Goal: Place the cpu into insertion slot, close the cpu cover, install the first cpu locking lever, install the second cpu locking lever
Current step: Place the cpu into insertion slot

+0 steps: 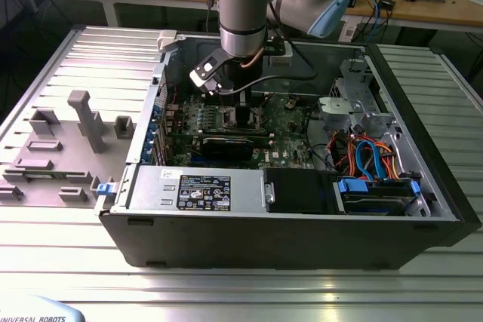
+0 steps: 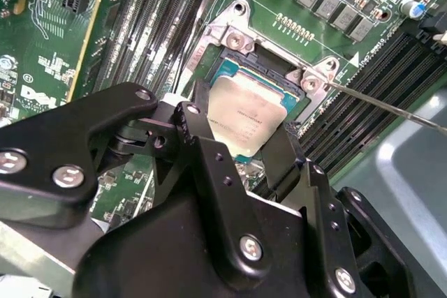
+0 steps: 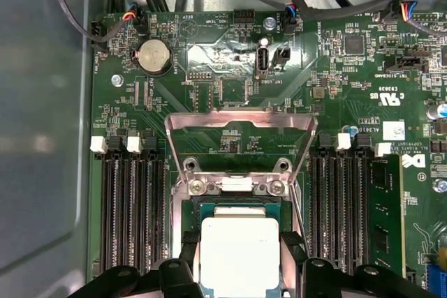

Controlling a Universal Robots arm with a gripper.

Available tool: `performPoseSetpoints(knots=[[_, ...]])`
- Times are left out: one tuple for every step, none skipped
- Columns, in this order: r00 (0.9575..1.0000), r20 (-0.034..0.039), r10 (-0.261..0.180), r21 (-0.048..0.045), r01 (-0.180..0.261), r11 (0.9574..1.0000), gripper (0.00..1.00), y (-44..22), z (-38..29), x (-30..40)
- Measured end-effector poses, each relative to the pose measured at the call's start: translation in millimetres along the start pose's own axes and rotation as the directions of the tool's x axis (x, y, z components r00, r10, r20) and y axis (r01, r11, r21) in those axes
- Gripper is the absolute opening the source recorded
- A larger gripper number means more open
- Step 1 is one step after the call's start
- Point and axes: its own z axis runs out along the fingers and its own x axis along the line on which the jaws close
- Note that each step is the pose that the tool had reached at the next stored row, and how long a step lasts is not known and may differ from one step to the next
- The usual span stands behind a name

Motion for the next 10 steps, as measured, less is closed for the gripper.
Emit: performPoseSetpoints(knots=[[1.0000, 0.0006, 0.000, 0.0000, 0.000, 1.0000, 0.54, 0.0, 0.1, 0.0], [1.0000, 0.0010, -0.001, -0.0001, 0.001, 1.0000, 0.54, 0.0, 0.2, 0.1], [1.0000, 0.0009, -0.003, -0.0002, 0.003, 1.0000, 0.54, 0.0, 0.4, 0.2], [1.0000, 0.0006, -0.005, -0.0003, 0.005, 1.0000, 0.54, 0.0, 0.7, 0.6], [1.0000, 0.0005, -0.008, -0.0001, 0.008, 1.0000, 0.54, -0.1, 0.7, 1.3], [0.9999, 0.0005, -0.010, 0.0000, 0.010, 0.9999, 0.54, 0.0, 0.7, 2.2], [0.9999, 0.0003, -0.013, 0.0000, 0.013, 0.9999, 0.54, -0.1, 0.9, 3.6], [0.9999, 0.0000, -0.013, -0.0002, 0.013, 0.9999, 0.54, 0.0, 1.4, 3.8], [0.9999, 0.0001, -0.013, -0.0001, 0.013, 0.9999, 0.54, -0.1, 2.0, 3.8], [0.9999, 0.0002, -0.013, 0.0000, 0.013, 0.9999, 0.54, -0.1, 2.4, 3.8]])
